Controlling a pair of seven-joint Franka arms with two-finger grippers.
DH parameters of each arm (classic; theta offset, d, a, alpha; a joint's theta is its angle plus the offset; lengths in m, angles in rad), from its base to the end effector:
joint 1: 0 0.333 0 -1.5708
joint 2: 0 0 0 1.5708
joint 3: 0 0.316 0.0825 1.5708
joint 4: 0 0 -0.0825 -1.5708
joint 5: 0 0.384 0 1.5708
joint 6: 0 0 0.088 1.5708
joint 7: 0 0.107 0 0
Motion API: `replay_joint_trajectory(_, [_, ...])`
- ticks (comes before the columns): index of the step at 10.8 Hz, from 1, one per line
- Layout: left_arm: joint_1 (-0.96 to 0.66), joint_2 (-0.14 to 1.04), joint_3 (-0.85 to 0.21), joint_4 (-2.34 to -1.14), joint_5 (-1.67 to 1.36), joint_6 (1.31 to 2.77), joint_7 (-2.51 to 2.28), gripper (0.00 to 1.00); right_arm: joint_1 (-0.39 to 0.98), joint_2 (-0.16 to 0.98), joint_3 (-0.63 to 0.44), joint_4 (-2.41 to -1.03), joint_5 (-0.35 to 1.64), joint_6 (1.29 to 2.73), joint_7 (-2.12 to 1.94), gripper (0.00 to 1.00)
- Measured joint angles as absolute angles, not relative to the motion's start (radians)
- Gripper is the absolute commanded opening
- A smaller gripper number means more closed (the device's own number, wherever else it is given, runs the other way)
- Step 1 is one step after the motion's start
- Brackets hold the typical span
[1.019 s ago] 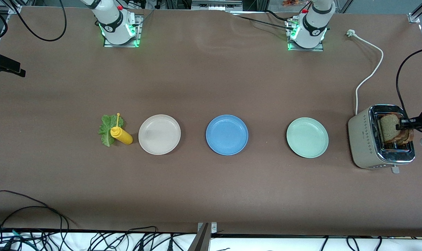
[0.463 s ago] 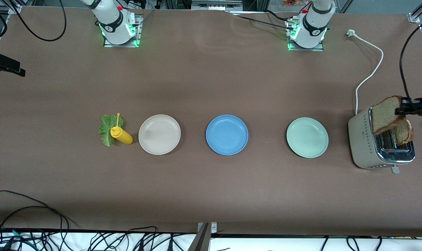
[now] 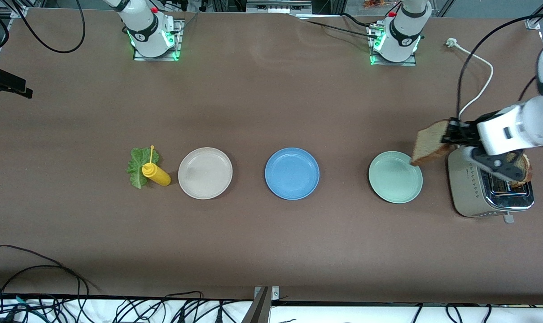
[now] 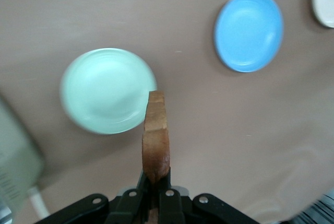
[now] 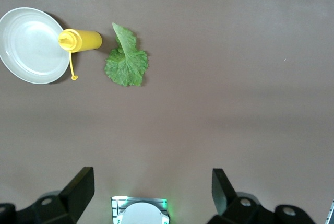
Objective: Make sandwich in blue plate with both arms
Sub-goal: 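Lift the bread slice out and carry it to the blue plate, then lower the bread onto the blue plate and open the left gripper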
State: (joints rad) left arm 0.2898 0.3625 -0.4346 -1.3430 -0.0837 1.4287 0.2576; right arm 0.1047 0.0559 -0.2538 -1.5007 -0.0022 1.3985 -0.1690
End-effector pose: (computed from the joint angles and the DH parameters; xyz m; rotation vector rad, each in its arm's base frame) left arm 0.6284 -0.0569 0.5219 2.8172 -0.5674 -0.3315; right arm 0.5468 -0.0782 0.6133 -3.1231 -0.0296 0.2455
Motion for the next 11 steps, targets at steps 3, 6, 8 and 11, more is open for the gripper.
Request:
replay_joint_trajectory(3, [0.2, 0.475, -0.435, -1.344, -0.275, 1.49, 0.211, 0.0, 0.105, 0.055, -0.254, -1.5, -0.002, 1.397, -0.169, 1.0])
replay_joint_trajectory(6, [0.04, 0.604, -0.438, -1.346, -0.395, 1.686, 0.136, 0.0, 0.105, 0.055, -0.254, -1.498, -0.002, 1.397, -0.169, 1.0])
replay_joint_trajectory(8, [-0.045, 0.689, -0.438, -1.347, -0.489, 1.852, 0.124, 0.0, 0.105, 0.055, -0.254, -1.498, -0.002, 1.396, -0.169, 1.0])
replay_joint_trajectory(11, [-0.101, 0.779, -0.437, -1.349, -0.506, 1.988, 0.124, 0.0, 0.104, 0.055, -0.254, -1.498, -0.002, 1.396, -0.169, 1.0])
